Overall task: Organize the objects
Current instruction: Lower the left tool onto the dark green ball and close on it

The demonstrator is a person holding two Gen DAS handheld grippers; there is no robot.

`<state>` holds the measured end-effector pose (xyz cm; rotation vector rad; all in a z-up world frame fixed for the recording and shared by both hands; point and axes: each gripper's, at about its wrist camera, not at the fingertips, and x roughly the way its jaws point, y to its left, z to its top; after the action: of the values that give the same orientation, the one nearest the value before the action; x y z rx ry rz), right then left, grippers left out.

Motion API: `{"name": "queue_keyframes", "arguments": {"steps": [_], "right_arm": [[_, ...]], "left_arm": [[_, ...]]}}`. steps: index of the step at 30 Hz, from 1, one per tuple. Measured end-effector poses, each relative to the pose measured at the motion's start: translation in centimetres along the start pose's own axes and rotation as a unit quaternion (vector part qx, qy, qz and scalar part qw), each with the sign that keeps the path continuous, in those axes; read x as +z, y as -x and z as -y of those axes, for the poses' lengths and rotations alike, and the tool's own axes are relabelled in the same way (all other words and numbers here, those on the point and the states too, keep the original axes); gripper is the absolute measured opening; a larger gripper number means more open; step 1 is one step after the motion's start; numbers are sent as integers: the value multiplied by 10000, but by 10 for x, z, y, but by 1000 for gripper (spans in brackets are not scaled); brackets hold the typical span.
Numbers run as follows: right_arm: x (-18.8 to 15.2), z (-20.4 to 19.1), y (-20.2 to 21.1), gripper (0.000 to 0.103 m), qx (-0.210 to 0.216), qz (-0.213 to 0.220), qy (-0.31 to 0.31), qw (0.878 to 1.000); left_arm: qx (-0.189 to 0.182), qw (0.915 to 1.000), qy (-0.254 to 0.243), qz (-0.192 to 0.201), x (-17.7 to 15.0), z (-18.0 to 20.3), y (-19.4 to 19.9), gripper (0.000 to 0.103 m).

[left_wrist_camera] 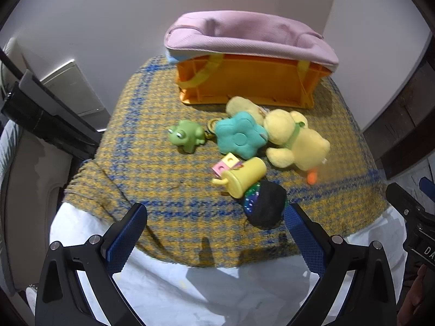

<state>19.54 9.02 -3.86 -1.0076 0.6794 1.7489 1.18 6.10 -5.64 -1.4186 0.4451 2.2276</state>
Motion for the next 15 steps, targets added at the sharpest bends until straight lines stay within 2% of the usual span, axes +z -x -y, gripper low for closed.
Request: {"name": "queue_keyframes", "arguments": {"steps": [7,10,15], "right_arm": [[-8,17,-16,102,-68,37,-117,9999],[-11,22,-29,102,-84,-30,-137,9999],[-17,24,-45,102,-92,-136,-132,9998]], "left_arm": [[-112,9998,-150,-78,-2,22,-26,101],[-108,9996,-202,-166,-3,29,-42,95],[-154,9987,-395,-293,-9,45,-66,94]]}}
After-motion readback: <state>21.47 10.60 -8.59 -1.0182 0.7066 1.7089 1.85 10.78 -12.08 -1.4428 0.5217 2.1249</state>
